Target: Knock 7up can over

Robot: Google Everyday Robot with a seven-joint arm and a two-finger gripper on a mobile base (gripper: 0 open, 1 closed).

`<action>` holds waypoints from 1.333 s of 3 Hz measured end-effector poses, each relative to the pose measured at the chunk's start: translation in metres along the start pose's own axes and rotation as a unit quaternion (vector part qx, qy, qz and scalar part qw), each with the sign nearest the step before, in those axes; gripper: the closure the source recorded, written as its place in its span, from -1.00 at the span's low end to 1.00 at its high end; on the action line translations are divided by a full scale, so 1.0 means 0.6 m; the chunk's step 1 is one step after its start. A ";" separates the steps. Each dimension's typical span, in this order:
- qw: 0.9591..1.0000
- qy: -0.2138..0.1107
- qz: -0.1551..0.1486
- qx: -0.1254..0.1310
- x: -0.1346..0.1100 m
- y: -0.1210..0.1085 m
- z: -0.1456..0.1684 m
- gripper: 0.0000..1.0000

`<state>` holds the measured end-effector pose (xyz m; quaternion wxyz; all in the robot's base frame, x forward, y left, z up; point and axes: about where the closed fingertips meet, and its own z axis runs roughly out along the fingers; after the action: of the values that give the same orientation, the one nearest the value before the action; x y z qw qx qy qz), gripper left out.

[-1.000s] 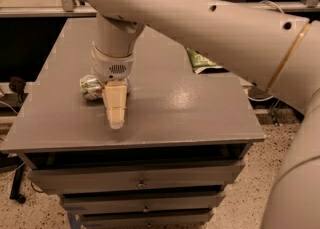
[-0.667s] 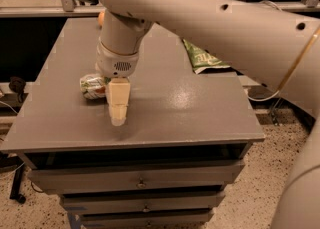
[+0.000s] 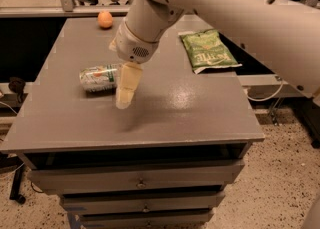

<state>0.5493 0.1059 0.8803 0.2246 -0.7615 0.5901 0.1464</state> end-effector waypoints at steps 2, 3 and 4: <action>0.996 -0.062 0.054 0.041 0.033 -0.015 -0.043 -1.00; 0.990 -0.102 0.078 0.060 0.052 -0.013 -0.065 -1.00; 0.979 -0.156 0.102 0.079 0.067 -0.010 -0.085 -1.00</action>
Offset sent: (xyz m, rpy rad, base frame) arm 0.0210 -0.0506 0.0215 0.2405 0.0236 -0.1846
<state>0.5633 0.0472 0.9053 0.3574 -0.6448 0.6323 0.2384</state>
